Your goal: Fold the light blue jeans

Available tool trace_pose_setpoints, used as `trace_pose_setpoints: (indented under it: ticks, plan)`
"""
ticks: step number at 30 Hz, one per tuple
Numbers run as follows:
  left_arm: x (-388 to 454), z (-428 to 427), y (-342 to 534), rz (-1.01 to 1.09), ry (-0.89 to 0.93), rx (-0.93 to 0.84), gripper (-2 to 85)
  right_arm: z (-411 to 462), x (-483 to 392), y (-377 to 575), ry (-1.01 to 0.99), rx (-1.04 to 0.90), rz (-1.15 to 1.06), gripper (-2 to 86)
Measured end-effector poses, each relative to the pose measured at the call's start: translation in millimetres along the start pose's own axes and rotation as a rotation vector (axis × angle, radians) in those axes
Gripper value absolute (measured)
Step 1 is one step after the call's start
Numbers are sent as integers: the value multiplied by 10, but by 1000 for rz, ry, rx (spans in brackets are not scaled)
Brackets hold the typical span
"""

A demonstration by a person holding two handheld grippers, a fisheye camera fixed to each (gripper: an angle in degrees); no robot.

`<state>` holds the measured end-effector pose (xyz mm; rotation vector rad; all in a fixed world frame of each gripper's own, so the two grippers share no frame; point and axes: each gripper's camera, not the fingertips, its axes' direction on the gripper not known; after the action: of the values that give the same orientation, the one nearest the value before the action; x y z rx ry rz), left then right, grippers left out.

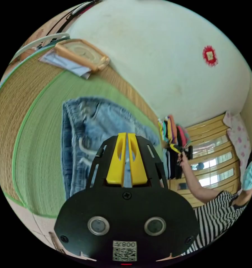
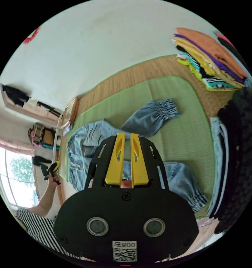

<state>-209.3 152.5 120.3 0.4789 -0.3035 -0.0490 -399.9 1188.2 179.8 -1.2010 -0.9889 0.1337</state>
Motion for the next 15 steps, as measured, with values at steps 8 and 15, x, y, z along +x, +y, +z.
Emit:
trace_pose_setpoints:
  ticks: [8,15]
  plan:
    - [379,192,658,107,-442,-354,2,1586,-1305,1422,104,-358,-338,23]
    - [935,230,611,328,-698,-455,-1,2117,-1895,1781,242,-371,-399,18]
